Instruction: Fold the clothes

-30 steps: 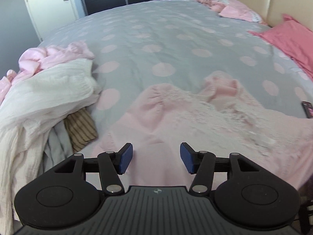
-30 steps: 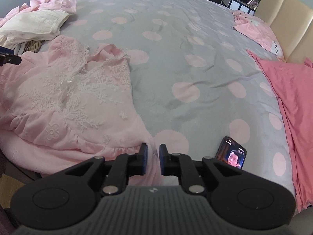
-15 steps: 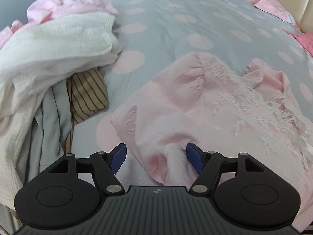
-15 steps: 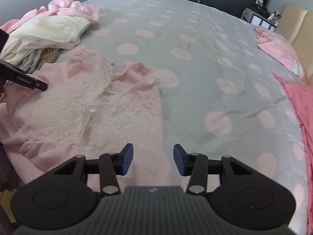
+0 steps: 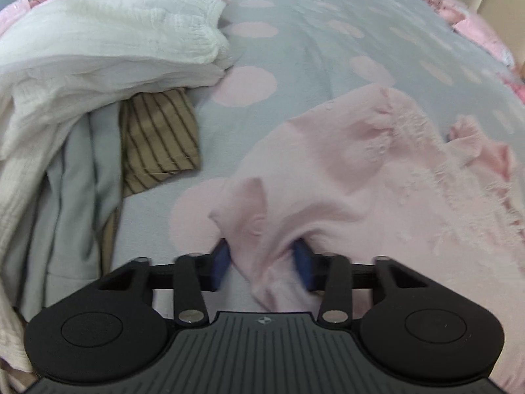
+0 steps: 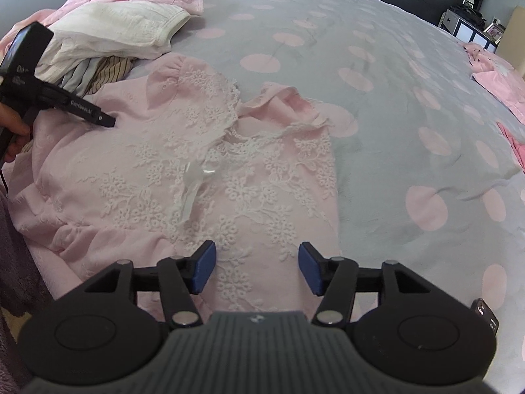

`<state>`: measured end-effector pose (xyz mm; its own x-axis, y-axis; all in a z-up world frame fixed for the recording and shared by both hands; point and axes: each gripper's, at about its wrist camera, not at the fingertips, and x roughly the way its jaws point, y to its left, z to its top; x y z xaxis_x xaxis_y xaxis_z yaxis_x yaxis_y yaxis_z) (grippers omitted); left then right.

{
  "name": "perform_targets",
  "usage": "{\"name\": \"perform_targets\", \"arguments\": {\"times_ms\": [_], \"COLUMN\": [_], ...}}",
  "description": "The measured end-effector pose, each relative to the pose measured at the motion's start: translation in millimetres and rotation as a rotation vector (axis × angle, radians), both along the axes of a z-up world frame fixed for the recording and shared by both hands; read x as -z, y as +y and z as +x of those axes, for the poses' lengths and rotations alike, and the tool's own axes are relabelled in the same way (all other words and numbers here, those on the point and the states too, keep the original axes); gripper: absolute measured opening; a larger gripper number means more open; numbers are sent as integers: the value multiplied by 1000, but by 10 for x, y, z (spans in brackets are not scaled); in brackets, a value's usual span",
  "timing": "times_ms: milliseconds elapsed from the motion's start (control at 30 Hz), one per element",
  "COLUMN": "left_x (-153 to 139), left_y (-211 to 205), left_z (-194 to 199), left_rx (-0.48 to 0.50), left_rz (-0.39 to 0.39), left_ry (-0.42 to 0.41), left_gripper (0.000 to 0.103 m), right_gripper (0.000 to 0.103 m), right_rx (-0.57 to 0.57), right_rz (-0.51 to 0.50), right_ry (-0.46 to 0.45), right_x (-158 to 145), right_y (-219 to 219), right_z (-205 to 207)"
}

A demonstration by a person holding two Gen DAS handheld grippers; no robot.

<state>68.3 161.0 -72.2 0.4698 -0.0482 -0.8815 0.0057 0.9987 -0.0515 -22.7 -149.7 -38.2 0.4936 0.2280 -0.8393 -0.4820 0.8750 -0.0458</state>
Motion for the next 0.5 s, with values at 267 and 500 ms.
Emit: {"name": "perform_targets", "arguments": {"times_ms": [267, 500], "left_x": [-430, -962], "left_y": [-299, -932], "left_z": [-294, -787], "left_rx": [132, 424], "left_rz": [-91, -215], "left_ry": [-126, -232], "left_gripper": [3, 3], "right_gripper": [67, 68], "right_rx": [31, 81], "right_rz": [17, 36], "right_ry": [-16, -4], "right_x": [-35, -65], "right_y": [-33, -121], "right_z": [20, 58]}}
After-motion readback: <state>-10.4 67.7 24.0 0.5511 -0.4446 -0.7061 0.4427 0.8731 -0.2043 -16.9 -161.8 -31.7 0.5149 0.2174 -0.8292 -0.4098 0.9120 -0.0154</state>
